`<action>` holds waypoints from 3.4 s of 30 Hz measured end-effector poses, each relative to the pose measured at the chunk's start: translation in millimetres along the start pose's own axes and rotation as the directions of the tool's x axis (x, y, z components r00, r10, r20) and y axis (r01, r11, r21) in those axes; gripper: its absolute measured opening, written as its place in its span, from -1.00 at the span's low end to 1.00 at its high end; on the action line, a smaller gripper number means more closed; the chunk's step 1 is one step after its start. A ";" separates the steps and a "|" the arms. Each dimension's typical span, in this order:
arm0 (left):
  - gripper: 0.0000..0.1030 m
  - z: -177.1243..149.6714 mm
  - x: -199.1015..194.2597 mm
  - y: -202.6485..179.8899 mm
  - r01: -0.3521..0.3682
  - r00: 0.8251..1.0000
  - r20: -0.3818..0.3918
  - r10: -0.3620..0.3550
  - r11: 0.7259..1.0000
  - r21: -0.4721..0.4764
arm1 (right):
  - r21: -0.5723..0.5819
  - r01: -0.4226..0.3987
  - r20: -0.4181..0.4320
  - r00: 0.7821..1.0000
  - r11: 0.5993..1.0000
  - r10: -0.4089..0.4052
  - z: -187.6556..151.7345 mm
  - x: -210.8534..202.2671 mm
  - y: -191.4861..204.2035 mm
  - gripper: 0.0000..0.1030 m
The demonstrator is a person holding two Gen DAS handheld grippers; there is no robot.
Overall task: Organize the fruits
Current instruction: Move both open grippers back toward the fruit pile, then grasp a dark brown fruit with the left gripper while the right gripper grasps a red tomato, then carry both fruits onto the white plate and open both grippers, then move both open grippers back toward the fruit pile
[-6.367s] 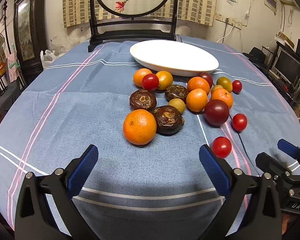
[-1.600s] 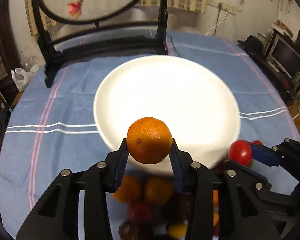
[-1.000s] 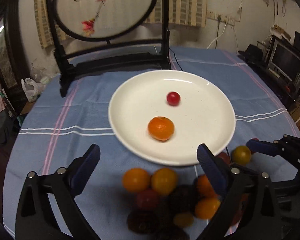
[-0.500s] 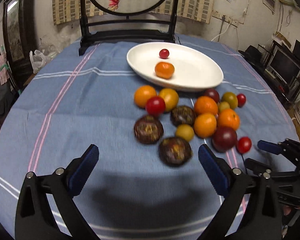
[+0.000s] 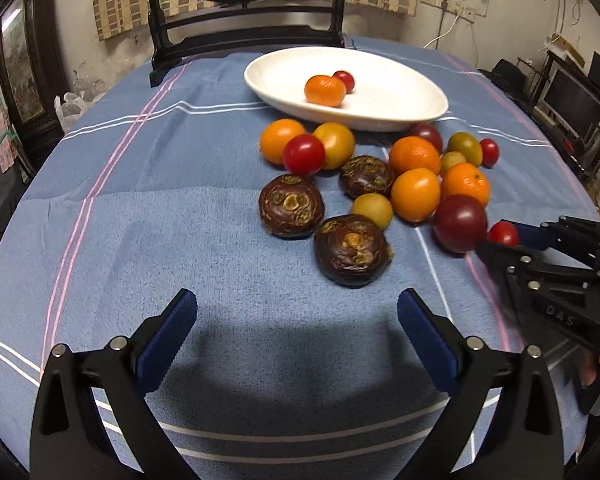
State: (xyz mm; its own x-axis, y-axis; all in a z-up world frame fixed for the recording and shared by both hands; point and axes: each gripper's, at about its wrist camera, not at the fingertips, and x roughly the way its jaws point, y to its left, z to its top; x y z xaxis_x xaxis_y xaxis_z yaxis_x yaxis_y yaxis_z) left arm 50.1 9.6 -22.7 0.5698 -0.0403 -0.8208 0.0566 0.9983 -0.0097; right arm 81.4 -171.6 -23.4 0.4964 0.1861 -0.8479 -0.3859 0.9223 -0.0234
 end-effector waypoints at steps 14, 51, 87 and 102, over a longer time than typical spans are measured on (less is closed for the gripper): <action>0.91 16.0 26.9 -30.2 -0.049 0.998 -0.046 0.050 0.999 0.020 | 0.024 -0.072 0.086 0.994 0.997 0.070 -6.6 -16.4 -13.4 -0.39; -0.14 163.4 27.9 -16.7 0.023 0.994 0.101 -0.032 0.996 0.086 | 0.008 -0.054 0.240 0.970 0.998 0.051 106.4 -28.6 -26.1 -0.39; 0.81 98.9 21.5 20.7 -0.028 0.995 0.094 0.027 0.999 0.014 | -0.004 -0.035 0.102 0.994 0.999 0.035 30.0 -26.4 1.2 0.34; 0.81 72.6 36.1 53.7 0.067 0.997 0.054 -0.063 0.995 -0.071 | 0.054 0.012 -0.035 0.999 0.998 -0.010 22.4 19.4 42.7 0.25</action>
State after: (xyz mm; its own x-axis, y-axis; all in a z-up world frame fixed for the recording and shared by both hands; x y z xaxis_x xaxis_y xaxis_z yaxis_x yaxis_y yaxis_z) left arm 133.2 58.8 -11.4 0.6082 -0.1056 -0.7867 0.0360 0.9938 -0.1055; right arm 91.9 -121.1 -29.0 0.4730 0.1646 -0.8655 -0.3373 0.9414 -0.0054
